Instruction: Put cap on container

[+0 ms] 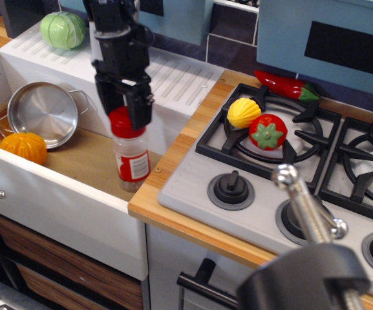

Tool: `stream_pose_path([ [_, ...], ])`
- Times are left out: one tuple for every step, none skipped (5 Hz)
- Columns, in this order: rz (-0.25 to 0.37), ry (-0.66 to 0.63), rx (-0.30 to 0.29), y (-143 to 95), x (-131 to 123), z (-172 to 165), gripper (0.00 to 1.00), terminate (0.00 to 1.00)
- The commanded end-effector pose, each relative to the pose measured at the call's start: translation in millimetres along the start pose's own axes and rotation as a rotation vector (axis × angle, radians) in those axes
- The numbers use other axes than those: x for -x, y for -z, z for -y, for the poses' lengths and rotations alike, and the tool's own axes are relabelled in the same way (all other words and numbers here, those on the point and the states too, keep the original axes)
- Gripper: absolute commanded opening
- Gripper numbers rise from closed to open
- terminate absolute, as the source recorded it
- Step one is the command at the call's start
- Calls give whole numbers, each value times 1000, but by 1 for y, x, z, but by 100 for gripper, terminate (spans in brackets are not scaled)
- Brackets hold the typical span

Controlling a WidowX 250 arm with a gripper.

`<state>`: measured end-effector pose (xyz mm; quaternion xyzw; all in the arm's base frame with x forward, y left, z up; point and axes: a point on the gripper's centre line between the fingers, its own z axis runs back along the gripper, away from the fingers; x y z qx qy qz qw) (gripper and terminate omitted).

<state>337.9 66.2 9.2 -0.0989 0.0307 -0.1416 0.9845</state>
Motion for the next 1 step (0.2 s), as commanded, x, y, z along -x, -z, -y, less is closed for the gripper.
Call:
stream_pose_path([
  [43,3,-22,-3,-5,9,0,100],
])
